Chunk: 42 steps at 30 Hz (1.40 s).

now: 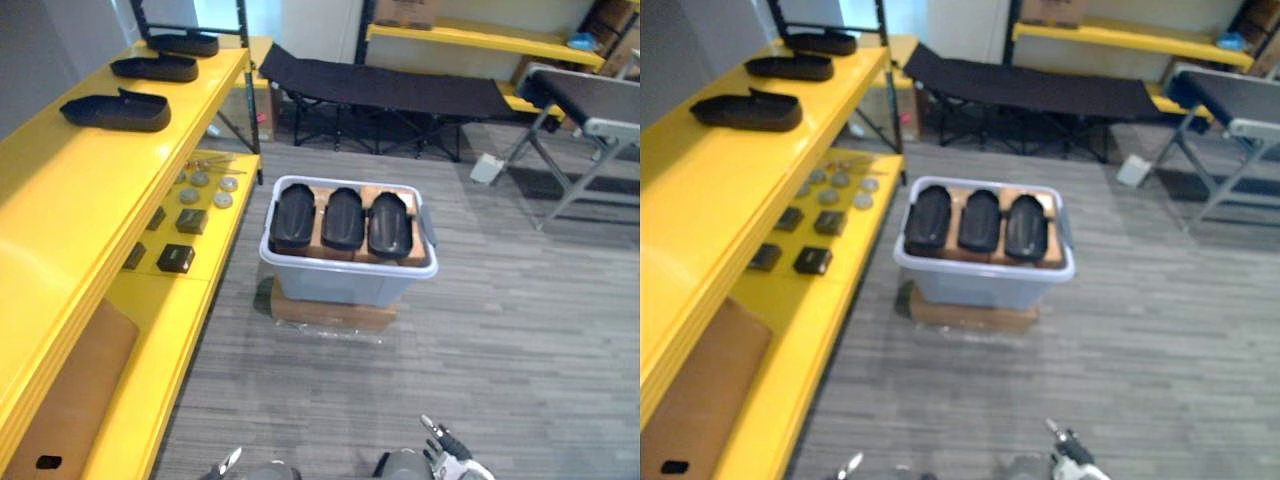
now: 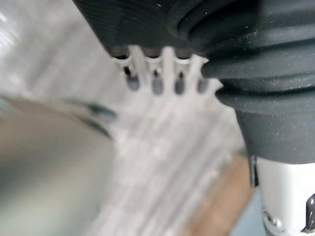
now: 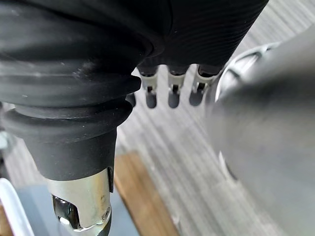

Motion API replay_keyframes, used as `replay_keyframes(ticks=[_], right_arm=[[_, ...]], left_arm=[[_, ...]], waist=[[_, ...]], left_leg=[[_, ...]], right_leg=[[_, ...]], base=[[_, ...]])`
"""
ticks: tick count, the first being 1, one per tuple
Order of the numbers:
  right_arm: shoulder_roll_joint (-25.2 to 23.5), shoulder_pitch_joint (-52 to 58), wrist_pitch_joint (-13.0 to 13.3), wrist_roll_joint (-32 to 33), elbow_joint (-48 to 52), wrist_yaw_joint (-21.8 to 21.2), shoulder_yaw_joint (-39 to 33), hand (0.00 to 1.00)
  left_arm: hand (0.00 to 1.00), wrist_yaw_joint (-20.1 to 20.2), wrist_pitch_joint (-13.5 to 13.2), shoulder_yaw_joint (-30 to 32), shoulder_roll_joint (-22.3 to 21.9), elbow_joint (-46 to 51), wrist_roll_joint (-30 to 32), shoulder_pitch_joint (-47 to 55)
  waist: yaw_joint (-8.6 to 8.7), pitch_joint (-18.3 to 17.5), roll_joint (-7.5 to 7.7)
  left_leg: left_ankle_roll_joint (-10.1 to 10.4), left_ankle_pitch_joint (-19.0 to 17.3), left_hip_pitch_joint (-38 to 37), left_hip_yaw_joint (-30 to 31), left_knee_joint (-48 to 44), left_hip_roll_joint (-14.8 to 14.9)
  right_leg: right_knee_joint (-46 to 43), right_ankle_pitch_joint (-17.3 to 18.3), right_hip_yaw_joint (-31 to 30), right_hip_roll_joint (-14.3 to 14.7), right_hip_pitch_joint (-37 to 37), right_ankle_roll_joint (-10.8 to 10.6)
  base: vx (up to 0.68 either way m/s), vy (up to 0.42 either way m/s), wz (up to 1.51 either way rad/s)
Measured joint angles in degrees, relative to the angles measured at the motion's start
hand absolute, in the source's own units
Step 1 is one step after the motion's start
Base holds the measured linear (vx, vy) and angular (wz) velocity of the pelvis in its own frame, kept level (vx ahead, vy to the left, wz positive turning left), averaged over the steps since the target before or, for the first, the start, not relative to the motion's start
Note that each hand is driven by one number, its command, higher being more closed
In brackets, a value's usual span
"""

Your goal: Walk over and take plastic housings, then place them on the shelf

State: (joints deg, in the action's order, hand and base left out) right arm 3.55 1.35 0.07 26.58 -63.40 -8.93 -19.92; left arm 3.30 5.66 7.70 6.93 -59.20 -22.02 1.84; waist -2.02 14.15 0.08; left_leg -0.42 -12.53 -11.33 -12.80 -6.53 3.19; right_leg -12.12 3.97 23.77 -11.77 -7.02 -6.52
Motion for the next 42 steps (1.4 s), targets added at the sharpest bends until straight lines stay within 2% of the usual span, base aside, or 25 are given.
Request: replay_keyframes(ticks=[2,3,4,5,6,7,8,10,12,14,16,17,19,20,21,23,26,28,30,32,33,35,38,41,42], right_arm=[[-0.8,0.4,0.0,0.3,0.3,-0.6,-1.2,0.00],[-1.4,1.1,-0.1,0.9,0.4,-1.1,-1.5,0.00],[-2.0,1.6,-0.1,1.0,0.4,-1.3,-1.5,0.00],[-2.2,1.9,-0.2,1.3,0.2,-1.1,-1.6,0.00],[-1.5,1.9,-0.5,1.4,0.3,-1.2,-2.1,0.00],[-0.3,1.9,-1.2,1.4,0.0,-1.1,-2.5,0.00],[0.2,1.8,-1.6,1.4,-0.1,-0.7,-2.4,0.00],[0.6,1.8,-1.6,2.0,-0.4,0.8,-2.1,0.00],[0.8,2.2,-1.5,2.6,-0.9,2.8,-1.2,0.00],[1.5,2.2,-1.5,3.5,-1.2,4.0,-0.9,0.00],[1.8,2.1,-1.5,3.0,-1.3,4.1,-1.5,0.00],[1.7,1.7,-1.3,2.5,-1.3,4.0,-2.7,0.00],[2.3,1.8,-0.7,1.9,-1.1,3.6,-3.6,0.00],[2.5,1.9,0.1,1.7,-0.9,3.0,-3.4,0.00],[1.3,2.0,1.0,-0.6,-0.2,1.5,-2.2,0.00],[0.3,2.5,3.1,-3.3,0.9,-0.7,-0.4,0.00],[0.3,3.9,10.7,-9.8,5.4,-9.6,9.0,0.00],[0.5,4.0,12.9,-13.1,10.0,-15.7,19.2,0.00],[1.5,2.6,13.2,-15.3,15.1,-22.0,31.2,0.00],[2.9,-1.9,12.9,-17.0,21.9,-29.2,49.1,0.00],[3.5,-4.4,11.7,-16.2,26.9,-31.4,57.7,0.00],[3.5,-7.3,9.3,-15.1,34.2,-33.2,65.7,0.00],[2.1,-13.8,3.4,-7.8,48.3,-31.8,68.7,0.00],[2.0,-20.3,1.2,-0.9,57.3,-20.4,59.6,0.00],[2.2,-21.4,1.0,0.5,59.5,-13.5,53.2,0.00]], left_arm=[[0.00,0.2,0.8,0.2,-0.6,0.0,0.1,-0.2],[0.00,0.2,0.9,0.5,-0.8,0.0,0.2,0.5],[0.00,0.3,1.0,0.7,-0.7,0.0,0.2,1.0],[0.00,0.1,1.0,2.4,-1.7,-0.5,0.0,0.9],[0.00,0.2,1.0,2.8,-2.8,-0.5,0.1,1.1],[0.00,-0.1,0.9,3.4,-4.5,-0.6,0.3,1.1],[0.00,-0.6,1.0,3.5,-5.2,-0.7,-0.1,1.0],[0.00,-0.6,0.7,3.4,-5.2,-0.8,-0.4,1.2],[0.00,-1.0,-0.2,3.6,-5.0,-0.5,-0.5,1.2],[0.00,-2.1,-2.3,4.6,-5.1,-0.1,-2.1,1.3],[0.00,-2.4,-3.5,4.6,-5.0,0.3,-2.8,1.2],[0.00,-2.4,-4.1,4.6,-4.8,0.6,-2.7,1.4],[0.00,-2.1,-4.2,3.7,-5.0,0.6,-1.6,1.7],[0.00,-2.0,-4.1,2.3,-5.0,0.5,-0.6,1.9],[0.00,-2.0,-3.8,1.7,-3.7,0.6,0.6,1.9],[0.00,-2.0,-3.3,-0.1,-2.1,0.5,1.7,1.8],[0.00,-2.3,-3.2,-3.0,-1.2,0.6,5.6,1.2],[0.00,-3.0,-3.1,-4.7,-0.7,1.0,6.7,1.2],[0.00,-3.3,-3.0,-6.0,-0.6,1.4,6.8,1.4],[0.00,-3.7,-3.0,-6.8,-0.5,1.8,6.8,1.2],[0.00,-3.7,-3.1,-6.8,-0.4,1.8,7.5,1.0],[0.00,-3.7,-3.1,-6.7,-0.1,1.8,8.5,0.7],[0.00,-3.7,-3.4,-6.1,0.5,1.8,11.4,0.4],[0.00,-3.6,-3.6,-5.6,1.4,1.7,14.2,0.4],[0.00,-3.3,-3.6,-5.5,1.6,1.7,14.5,0.5]], waist=[[0.37,0.0,0.09],[0.41,-0.5,0.97],[0.42,-1.0,1.95],[0.02,-1.2,1.06],[-0.05,-1.6,-0.53],[-0.07,-1.6,-2.00],[0.05,-1.3,-3.51],[0.19,-1.1,-3.16],[0.07,-0.8,-2.37],[-0.32,-1.0,-2.98],[-0.34,-1.0,-3.10],[-0.41,-0.9,-2.81],[-0.18,-1.2,-3.08],[-0.08,-1.8,-2.96],[0.15,-2.2,-0.79],[0.66,-2.9,0.77],[1.28,-3.0,0.97],[1.29,-3.0,1.05],[1.16,-3.5,1.47],[0.73,-3.6,2.24],[0.09,-3.8,2.69],[-1.02,-4.3,3.45],[-2.18,-5.3,5.00],[-2.01,-5.9,5.90],[-1.95,-6.2,6.30]], left_leg=[[2.6,-1.7,-1.9,1.6,-0.1,1.2],[4.5,-3.0,-3.4,3.0,-0.2,1.5],[5.1,-3.7,-4.0,3.5,-0.2,1.4],[6.2,-5.6,-5.0,4.2,-1.3,3.5],[6.7,-5.6,-4.4,3.8,-2.2,5.3],[7.5,-5.2,-4.3,2.5,-2.6,7.2],[9.4,-4.0,-4.7,2.6,-3.1,8.5],[10.4,-1.4,-3.1,2.9,-8.4,9.2],[9.9,1.1,1.8,3.2,-21.2,10.4],[9.3,0.4,7.6,4.3,-34.7,11.4],[8.3,-1.4,11.8,3.8,-38.8,11.5],[7.6,-1.9,13.1,2.4,-35.5,11.2],[7.5,0.7,12.5,0.9,-18.6,9.3],[7.4,1.2,10.8,0.8,-11.5,7.0],[6.8,4.1,9.1,0.0,-5.7,4.0],[6.1,7.2,8.3,0.6,0.1,1.4],[5.2,10.3,7.7,3.1,5.1,-0.9],[5.3,11.5,6.2,4.3,7.7,-1.0],[5.5,12.6,5.8,4.6,9.6,-0.7],[5.7,13.1,5.6,6.0,11.1,-0.4],[5.6,13.2,5.7,6.2,11.1,-0.1],[5.6,13.2,5.7,6.3,11.1,-0.1],[5.5,13.3,5.7,6.2,11.2,-0.2],[5.4,13.3,5.5,5.8,11.2,-0.2],[5.3,13.4,5.3,5.2,11.2,-0.2]], right_leg=[[4.3,-5.6,-4.9,1.4,0.4,0.1],[4.9,-9.0,-7.4,1.7,1.3,0.7],[4.5,-11.7,-8.2,1.4,1.8,1.7],[3.8,-10.3,-6.8,3.0,3.5,1.6],[3.4,-9.9,-6.4,4.3,3.4,2.2],[2.9,-7.0,-5.8,5.9,3.6,2.9],[1.6,-5.2,-5.0,6.8,3.9,3.6],[0.9,-3.0,-5.0,7.0,5.3,4.3],[2.6,-2.0,-5.7,7.6,8.1,4.8],[5.4,-0.8,-7.8,8.3,11.1,5.7],[7.0,-0.8,-8.8,8.4,13.3,5.6],[7.2,-1.3,-9.3,7.8,14.4,4.4],[7.4,-1.1,-9.8,6.6,15.1,2.4],[8.2,-1.6,-10.3,5.7,15.1,1.1],[9.4,-2.2,-9.7,3.4,14.5,0.2],[10.3,-2.6,-9.0,1.6,13.6,-0.4],[10.7,-2.6,-5.1,0.0,14.3,-0.8],[10.6,-2.6,-3.6,0.2,15.2,-0.9],[10.4,-2.5,-3.0,0.6,15.1,-0.9],[10.1,-2.5,-1.4,0.9,15.2,-0.9],[9.6,-2.5,-0.6,0.9,15.3,-0.9],[9.3,-2.5,-0.2,0.9,15.4,-0.8],[8.7,-2.5,-0.3,0.8,15.2,-0.7],[8.7,-2.9,-0.7,0.9,15.1,-0.1],[8.7,-2.9,-1.2,0.9,15.0,0.0]], base=[[0.37,-0.230,0.65],[0.40,-0.308,0.65],[0.53,-0.419,0.54],[0.34,-0.297,0.33],[0.37,-0.330,0.29],[0.31,-0.267,0.21],[0.31,-0.259,0.20],[0.26,-0.273,0.01],[0.21,-0.245,-0.20],[0.18,-0.116,-0.46],[0.17,-0.007,-0.42],[0.16,0.074,-0.37],[0.20,0.167,-0.27],[0.19,0.171,-0.03],[0.19,0.147,0.07],[0.13,0.098,0.34],[0.13,0.056,0.52],[0.09,-0.015,0.32],[0.04,-0.034,0.24],[-0.01,-0.028,0.25],[-0.02,-0.025,0.28],[-0.03,-0.006,0.16],[-0.05,0.019,0.04],[-0.09,0.025,-0.07],[-0.10,0.020,-0.15]])
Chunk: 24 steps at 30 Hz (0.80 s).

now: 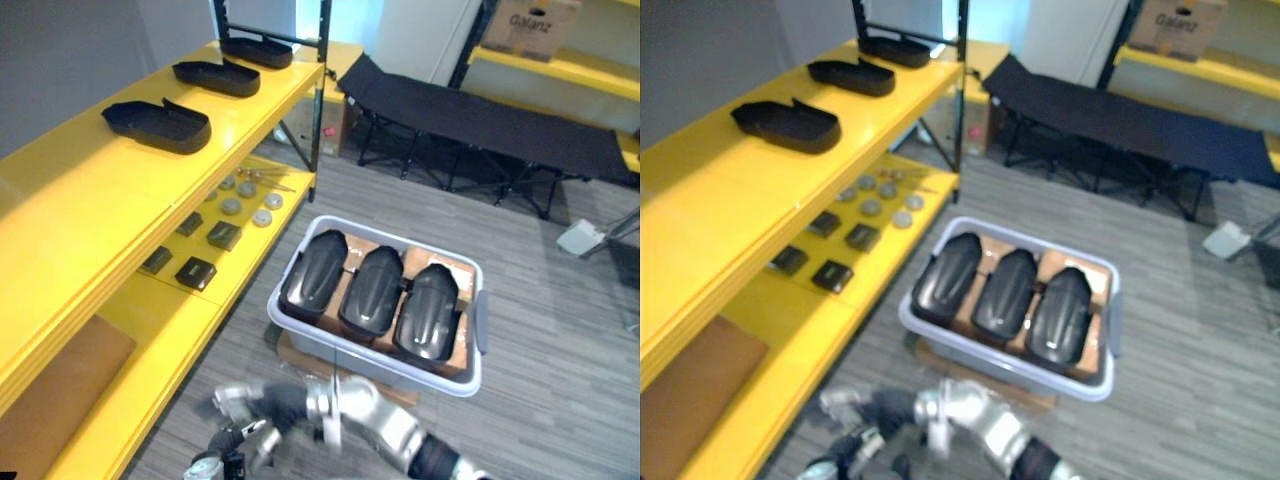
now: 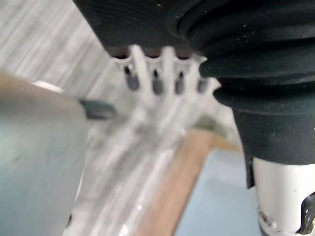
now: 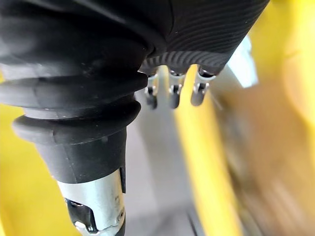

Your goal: Walk over and take plastic housings, then place them on the shelf

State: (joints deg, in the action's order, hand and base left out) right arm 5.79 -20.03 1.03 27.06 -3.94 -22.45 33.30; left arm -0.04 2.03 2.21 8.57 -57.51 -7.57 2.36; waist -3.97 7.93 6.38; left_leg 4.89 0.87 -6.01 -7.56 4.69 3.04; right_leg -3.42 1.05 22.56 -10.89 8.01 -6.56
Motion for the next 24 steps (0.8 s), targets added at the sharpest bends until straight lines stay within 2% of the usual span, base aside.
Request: replay_keyframes(ticks=[1,3,6,9,12,14,15,16,17,18,21,24], right_arm=[[0.0,-0.3,-0.3,1.1,1.0,3.3,-3.8,0.00],[0.4,-0.1,-0.5,2.4,3.2,13.4,-17.0,0.00],[4.0,2.6,-1.4,0.6,3.4,19.7,-25.7,0.00],[9.2,6.6,-1.1,-1.2,1.6,24.8,-34.1,0.00],[10.6,6.7,2.1,-3.3,-3.4,33.2,-45.0,0.00],[10.7,6.6,3.2,-3.2,-4.2,36.0,-47.9,0.00],[11.3,5.7,3.7,-4.3,-4.9,38.5,-48.6,0.00],[11.4,5.5,3.7,-4.8,-5.2,39.1,-48.7,0.00],[12.3,4.2,3.9,-5.0,-7.5,40.4,-49.1,0.00],[14.0,1.5,4.0,-5.1,-12.3,41.7,-49.5,0.00],[17.4,-2.9,4.6,-5.4,-20.8,43.4,-49.9,0.00],[22.9,-9.9,5.5,-4.9,-30.1,45.2,-50.0,0.00]], left_arm=[[0.00,0.2,0.0,0.1,0.1,0.1,0.3,0.0],[0.00,0.3,-0.3,1.4,-0.1,0.1,1.4,0.4],[0.00,0.5,-0.7,1.2,-0.2,0.2,1.1,1.5],[0.00,0.9,-1.0,0.9,0.0,1.9,-1.3,2.6],[0.00,1.0,-3.3,0.9,0.3,7.1,-3.5,1.8],[0.00,0.9,-4.0,0.9,0.8,8.3,-3.7,0.4],[0.00,0.9,-4.4,0.6,1.8,9.4,-3.8,-1.3],[0.00,0.9,-4.4,0.4,2.0,9.4,-3.9,-1.7],[0.00,0.6,-4.5,-0.4,2.6,9.7,-4.2,-2.9],[0.00,0.1,-4.6,-0.9,2.8,9.7,-6.1,-3.7],[0.00,0.1,-4.8,-1.2,2.8,9.7,-7.9,-4.1],[0.00,0.1,-5.7,-1.2,2.9,9.5,-8.4,-4.9]], waist=[[-0.02,0.0,0.06],[0.37,0.1,-0.38],[1.76,0.9,-1.99],[3.02,1.7,-2.61],[4.31,9.1,-1.21],[4.35,11.7,-0.15],[4.04,14.7,1.14],[3.97,15.1,1.33],[3.23,15.9,2.14],[3.04,16.3,2.43],[2.65,16.8,1.78],[1.26,17.6,0.33]], left_leg=[[0.0,0.0,-0.1,-0.5,0.0,-0.1],[-0.1,0.1,-1.2,-3.2,0.2,-0.2],[-0.1,0.0,-1.9,-5.7,0.2,-0.1],[0.2,-0.1,2.0,-8.3,-0.9,0.7],[0.2,-0.3,10.0,-7.0,-6.7,2.2],[0.2,-0.3,13.5,-5.2,-8.6,2.9],[0.2,-0.3,15.5,-4.0,-9.9,3.4],[0.2,-0.3,16.0,-3.8,-10.1,3.5],[0.0,-0.1,17.7,-3.4,-10.7,3.6],[0.0,-0.1,19.7,-2.5,-11.2,3.6],[-0.3,0.0,21.7,-1.2,-11.2,2.8],[-0.6,0.3,24.6,-0.3,-11.4,2.3]], right_leg=[[0.1,0.0,-0.5,0.0,-0.1,0.0],[1.4,-0.6,-2.7,0.1,-0.1,-0.2],[2.2,-1.4,-5.7,0.5,-0.5,-0.2],[1.9,-2.0,-9.4,1.4,-6.5,0.4],[3.2,-4.5,-9.1,2.2,-11.1,0.4],[3.3,-4.9,-8.1,2.7,-12.8,0.2],[3.3,-5.2,-6.9,3.1,-13.5,0.5],[3.2,-5.3,-6.8,3.2,-13.7,0.6],[3.0,-5.6,-6.6,3.3,-15.0,1.0],[2.9,-6.0,-6.2,3.1,-16.3,1.0],[2.6,-6.5,-5.8,2.8,-17.6,0.7],[2.4,-7.3,-5.8,2.4,-19.9,0.3]], base=[[-0.10,0.023,-0.31],[-0.11,0.027,-0.57],[-0.10,0.025,-0.59],[-0.12,0.002,-0.60],[-0.15,-0.057,0.05],[-0.10,-0.046,0.39],[-0.05,-0.045,0.36],[-0.06,-0.038,0.28],[-0.04,-0.011,0.22],[-0.01,0.003,0.26],[0.04,0.029,0.29],[0.05,0.048,0.18]])
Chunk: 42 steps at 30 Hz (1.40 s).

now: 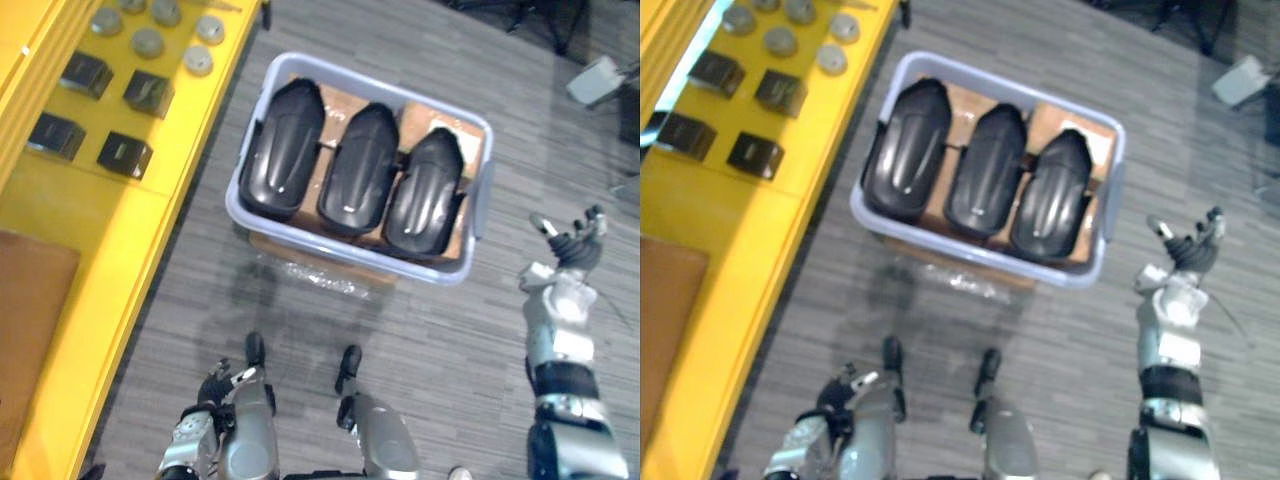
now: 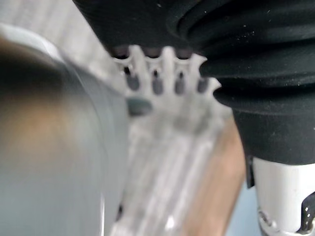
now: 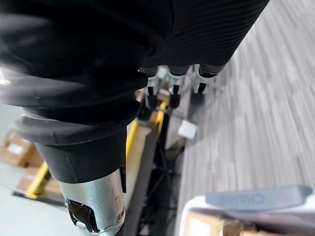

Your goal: Walk over and take plastic housings, then place them on the shelf

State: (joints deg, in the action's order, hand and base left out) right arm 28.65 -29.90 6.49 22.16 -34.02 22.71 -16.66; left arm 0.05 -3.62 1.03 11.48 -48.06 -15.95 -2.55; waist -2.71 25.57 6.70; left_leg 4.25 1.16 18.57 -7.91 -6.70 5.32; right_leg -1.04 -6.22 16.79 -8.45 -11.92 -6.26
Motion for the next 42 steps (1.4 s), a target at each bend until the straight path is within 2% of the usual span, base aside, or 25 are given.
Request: replay_keyframes(ticks=[1,2,5,9,11,13,15,20,23,24,29,35,38,42], right_arm=[[1.0,-1.6,0.0,0.4,-1.6,0.0,0.1,0.00],[3.4,-4.5,0.0,0.8,-4.9,0.2,0.9,0.00],[8.1,-10.2,-0.1,1.9,-11.7,1.2,3.9,0.00],[10.7,-15.0,-0.9,1.8,-17.5,1.3,6.1,0.00],[12.7,-16.7,-2.5,1.8,-19.5,1.2,7.5,0.00],[13.5,-18.6,-3.3,1.7,-21.0,1.1,9.0,0.00],[14.1,-20.4,-5.1,1.4,-22.0,0.9,10.8,0.00],[16.0,-22.3,-7.3,-0.7,-23.2,-0.5,13.8,0.00],[16.3,-23.4,-10.1,-1.3,-23.3,-0.5,14.8,0.00],[16.7,-23.4,-11.9,-1.7,-23.7,-0.4,15.0,1.00],[17.8,-25.3,-16.3,-3.6,-24.2,2.0,15.8,1.00],[21.0,-28.9,-24.0,-6.8,-28.7,3.5,15.9,1.00],[21.6,-29.6,-26.2,-10.5,-31.2,3.5,16.2,1.00],[22.1,-30.5,-27.8,-15.0,-34.5,3.5,16.8,1.00]], left_arm=[[0.00,0.0,-0.1,0.0,0.0,-0.1,0.0,-0.1],[0.00,0.1,0.0,-0.2,0.0,-0.4,0.0,-0.6],[0.00,0.1,-0.1,-2.4,0.1,-2.1,-1.9,-2.1],[0.00,0.3,-0.6,-4.7,-0.2,-4.0,-4.8,-3.2],[0.00,0.5,-1.5,-6.2,-0.9,-4.9,-6.7,-3.6],[0.00,1.0,-1.9,-7.4,-1.2,-5.4,-6.8,-3.7],[0.00,1.1,-2.4,-8.7,-1.3,-6.2,-7.1,-4.1],[0.00,1.3,-3.9,-9.3,-2.6,-7.2,-9.0,-4.3],[0.00,1.3,-4.8,-10.9,-2.4,-7.2,-10.1,-4.4],[0.00,1.3,-5.1,-11.2,-2.7,-7.2,-11.0,-4.4],[0.00,1.3,-5.3,-12.7,-2.7,-7.4,-13.0,-4.4],[0.00,1.2,-6.0,-13.5,-2.7,-7.4,-13.5,-4.4],[0.00,1.3,-6.1,-13.8,-2.8,-7.3,-14.1,-4.4],[0.00,1.3,-6.2,-14.7,-2.7,-7.0,-15.2,-4.4]], waist=[[-0.13,0.3,-0.49],[-0.01,1.0,-1.58],[-1.13,2.2,-3.72],[-2.18,3.7,-6.28],[-2.55,4.8,-8.68],[-3.25,5.1,-9.66],[-3.31,5.4,-10.90],[-3.39,5.5,-13.23],[-3.68,5.5,-14.03],[-4.11,5.5,-14.48],[-4.45,5.3,-15.24],[-4.63,5.1,-15.57],[-4.81,5.0,-15.77],[-5.57,5.0,-15.81]], left_leg=[[-0.1,0.0,0.4,0.2,-0.1,-0.1],[-0.1,0.0,1.4,1.2,-1.0,-0.4],[-1.1,-0.8,4.5,2.2,-3.5,-0.9],[-1.8,-1.3,7.7,3.1,-6.0,-1.6],[-2.6,-1.8,9.0,4.5,-6.9,-2.5],[-2.9,-2.3,10.8,4.6,-8.0,-2.7],[-3.2,-2.4,12.6,4.9,-9.6,-3.2],[-3.5,-2.5,14.7,5.2,-11.9,-3.7],[-3.6,-2.4,15.7,5.2,-12.1,-3.6],[-3.6,-2.4,15.8,5.2,-12.1,-3.5],[-3.5,-2.3,16.1,5.1,-12.5,-3.4],[-3.4,-2.1,16.6,5.6,-12.6,-4.0],[-3.3,-1.7,16.3,5.7,-11.7,-4.2],[-3.3,-1.7,15.7,5.8,-11.6,-4.3]], right_leg=[[0.0,-0.3,0.1,-0.1,-0.2,-0.1],[0.0,-0.5,0.2,-0.3,-0.3,-0.3],[-0.7,-0.7,0.3,-0.9,-2.1,-0.6],[-2.0,-0.7,0.7,-1.8,-4.2,-0.6],[-2.7,-0.7,2.1,-2.5,-4.6,-0.6],[-3.8,-0.7,2.2,-2.9,-6.3,-0.5],[-4.2,-0.3,2.7,-3.4,-7.4,-0.3],[-7.6,1.9,3.5,-4.6,-9.4,-0.2],[-9.2,2.5,3.4,-4.8,-11.1,-0.1],[-9.7,2.8,3.4,-4.8,-11.4,0.0],[-12.3,4.1,3.4,-5.3,-12.7,0.1],[-15.5,6.0,3.6,-6.4,-14.1,0.0],[-15.5,6.2,3.7,-6.6,-14.1,0.1],[-16.3,6.8,3.8,-6.7,-14.0,0.1]], base=[[0.03,0.046,0.20],[0.02,0.058,0.25],[0.00,0.051,0.14],[-0.04,0.063,0.15],[-0.09,0.077,0.25],[-0.10,0.069,0.08],[-0.08,0.053,0.07],[-0.05,0.024,0.06],[-0.06,0.008,0.00],[-0.03,-0.004,-0.04],[-0.01,-0.004,0.00],[0.01,-0.008,0.07],[0.03,-0.003,0.06],[0.03,-0.010,0.02]])
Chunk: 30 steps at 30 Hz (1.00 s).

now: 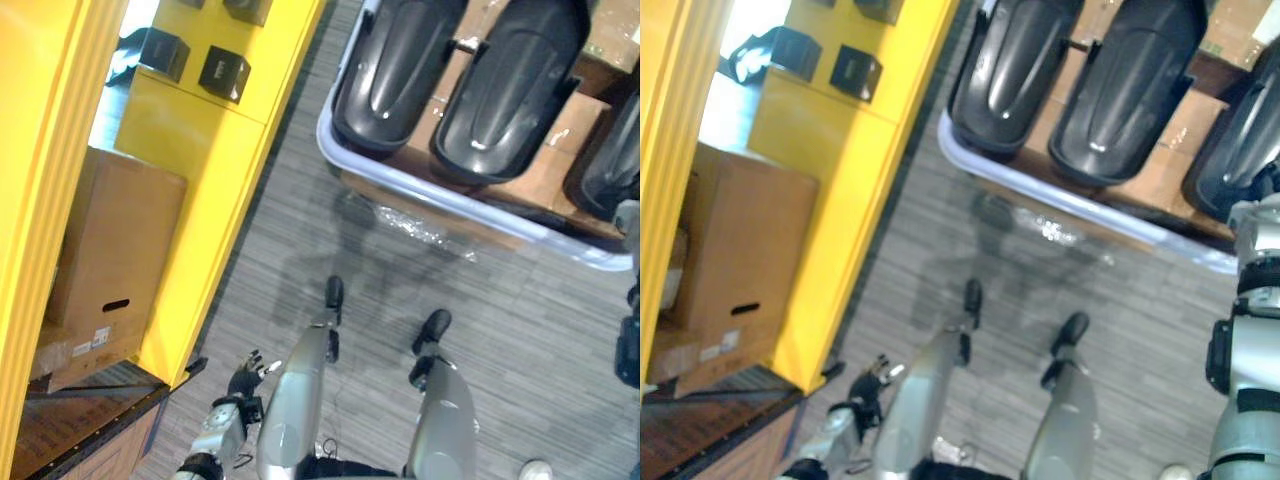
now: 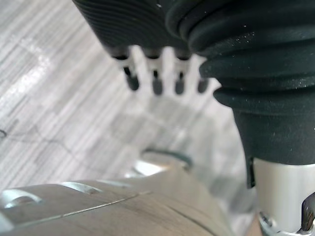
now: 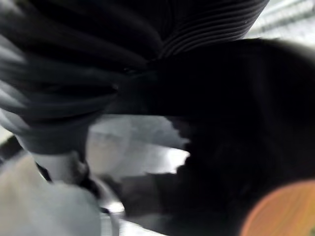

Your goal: Walk over and take plastic housings, then place them on the shelf

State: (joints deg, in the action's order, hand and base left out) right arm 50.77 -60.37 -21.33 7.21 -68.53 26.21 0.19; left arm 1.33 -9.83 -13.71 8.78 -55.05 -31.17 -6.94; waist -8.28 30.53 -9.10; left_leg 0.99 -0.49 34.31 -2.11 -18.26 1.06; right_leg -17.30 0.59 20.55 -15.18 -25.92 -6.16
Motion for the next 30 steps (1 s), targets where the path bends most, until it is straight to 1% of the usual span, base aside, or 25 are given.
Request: replay_keyframes(ticks=[1,3,6,8,11,13,15,17,19,21,23,24,25,26,27,29,30], right_arm=[[0.1,-0.1,-0.2,-1.3,-0.3,0.0,0.1,1.00],[0.6,-0.6,-0.3,-2.7,-0.6,0.3,0.2,1.00],[0.9,-1.1,0.4,-4.4,0.1,1.8,1.8,1.00],[0.9,-1.1,0.8,-4.9,0.4,2.7,2.3,1.00],[0.9,-0.8,2.4,-6.2,1.6,4.0,4.1,1.00],[0.9,-0.5,2.9,-7.7,3.5,4.2,4.4,1.00],[0.9,-0.2,3.7,-9.5,6.7,5.6,5.6,1.00],[0.9,0.9,5.3,-10.6,10.0,6.6,5.6,1.00],[0.9,1.5,6.0,-11.6,12.7,6.6,5.6,1.00],[0.8,2.9,6.6,-12.8,14.9,6.6,5.6,1.00],[0.7,5.6,7.0,-13.9,17.2,6.6,5.6,1.00],[0.5,6.0,7.0,-14.0,17.9,6.6,5.5,1.00],[-0.5,6.8,7.1,-14.5,19.6,6.6,5.2,1.00],[-1.6,8.4,7.6,-14.8,22.6,6.6,4.2,1.00],[-2.1,9.5,7.9,-14.9,24.3,6.7,3.4,1.00],[-5.1,15.2,8.7,-15.7,31.7,7.7,0.2,1.00],[-6.1,16.8,9.0,-16.2,33.5,8.0,-0.7,1.00]], left_arm=[[0.00,0.0,0.0,-0.2,0.0,0.1,0.0,0.0],[0.00,0.0,0.3,-0.8,-0.2,0.1,0.0,0.0],[0.00,0.1,0.6,-1.3,-0.7,0.3,0.0,0.3],[0.00,0.0,0.6,-1.3,-0.7,0.6,0.1,0.4],[0.00,0.0,0.7,-1.2,-0.6,2.3,0.1,0.9],[0.00,0.0,0.8,-1.1,-0.6,2.6,-0.1,1.1],[0.00,0.0,0.8,-0.9,-0.3,3.8,-0.5,1.9],[0.00,0.0,0.8,-0.2,-0.4,4.8,-1.0,2.7],[0.00,0.1,1.1,0.2,-0.5,5.0,-2.3,3.2],[0.00,0.2,1.4,1.4,-0.4,6.0,-2.7,3.9],[0.00,0.4,1.7,3.5,-0.3,7.2,-3.2,4.9],[0.00,0.4,1.7,3.8,-0.3,7.2,-4.1,5.1],[0.00,0.3,1.6,4.7,-0.3,7.8,-5.3,5.8],[0.00,-0.1,1.3,5.6,-0.2,8.9,-6.6,6.9],[0.00,-0.4,0.8,6.2,-0.3,9.4,-6.6,7.4],[0.00,-3.7,-1.2,6.9,-0.4,12.7,-6.4,9.7],[0.00,-5.0,-1.8,7.4,-0.4,14.1,-5.9,10.3]], waist=[[-0.19,-0.1,-0.09],[-0.30,-0.6,-0.86],[-0.26,-1.3,-1.96],[-0.25,-1.4,-2.03],[-0.23,-1.4,-2.03],[-0.19,-1.3,-2.01],[-0.10,-1.3,-1.97],[0.45,-1.2,-1.81],[1.17,-1.1,-1.57],[1.51,-0.5,-0.72],[1.81,0.2,1.01],[1.89,0.3,1.50],[2.38,0.3,2.51],[2.84,0.3,3.52],[2.86,0.3,4.04],[2.96,-0.1,6.17],[3.04,-0.5,6.77]], left_leg=[[0.0,0.0,-0.2,0.1,0.1,-0.1],[0.0,0.0,-0.2,0.3,0.1,-0.2],[0.0,0.0,-0.2,0.3,-0.1,-0.3],[0.0,0.0,-0.3,0.3,-0.3,-0.2],[0.0,0.0,-0.4,0.4,-1.3,0.1],[0.0,-0.3,-1.0,0.5,-1.6,0.3],[-0.1,-0.9,-2.3,0.3,-2.2,0.6],[-0.1,-1.1,-3.3,0.2,-2.3,0.7],[-0.1,-1.2,-4.4,0.1,-2.2,0.9],[0.1,-1.5,-6.1,-0.2,-2.0,1.4],[0.3,-1.5,-8.9,-0.3,-0.8,1.9],[0.4,-1.5,-9.8,-0.4,-0.2,2.0],[0.7,-1.3,-11.3,-0.6,0.9,2.2],[1.0,-1.1,-13.1,-1.1,2.2,2.4],[1.2,-0.9,-14.1,-1.3,2.9,2.5],[1.8,-0.5,-18.5,-1.6,5.9,2.6],[2.0,-0.4,-19.3,-1.7,6.5,2.6]], right_leg=[[-0.4,0.4,0.0,-0.1,0.1,-0.1],[-0.9,0.7,0.3,-0.3,0.1,-0.1],[-1.1,0.8,0.4,-0.5,0.1,-0.1],[-1.2,0.8,0.4,-0.4,0.2,-0.1],[-1.2,0.8,0.6,-0.1,1.0,-0.1],[-1.1,0.8,0.9,0.0,1.9,0.0],[-0.9,0.9,0.9,0.3,3.3,0.1],[-0.6,0.9,0.9,0.4,4.6,0.1],[0.4,0.7,0.9,0.7,6.1,-0.1],[1.6,0.4,0.7,1.3,8.0,-0.3],[3.4,0.2,0.9,2.2,10.8,-0.2],[3.9,0.0,0.9,2.4,11.5,-0.1],[4.9,-0.2,0.9,2.7,12.8,-0.1],[6.0,-0.5,0.9,3.0,14.4,0.0],[6.6,-0.7,0.9,3.2,15.3,0.0],[9.0,-1.0,1.0,3.6,19.1,-0.1],[9.5,-1.0,1.1,3.7,19.9,-0.2]], base=[[0.03,-0.013,0.07],[0.04,-0.009,0.08],[0.01,0.000,0.01],[0.00,0.000,0.00],[0.00,0.000,0.01],[-0.01,0.002,0.02],[-0.01,0.013,-0.04],[-0.01,0.009,-0.02],[0.00,0.013,-0.07],[0.01,0.000,-0.12],[0.03,-0.025,-0.08],[0.04,-0.041,-0.08],[0.06,-0.045,-0.09],[0.08,-0.046,-0.10],[0.12,-0.055,-0.09],[0.14,-0.053,-0.05],[0.13,-0.036,-0.01]])
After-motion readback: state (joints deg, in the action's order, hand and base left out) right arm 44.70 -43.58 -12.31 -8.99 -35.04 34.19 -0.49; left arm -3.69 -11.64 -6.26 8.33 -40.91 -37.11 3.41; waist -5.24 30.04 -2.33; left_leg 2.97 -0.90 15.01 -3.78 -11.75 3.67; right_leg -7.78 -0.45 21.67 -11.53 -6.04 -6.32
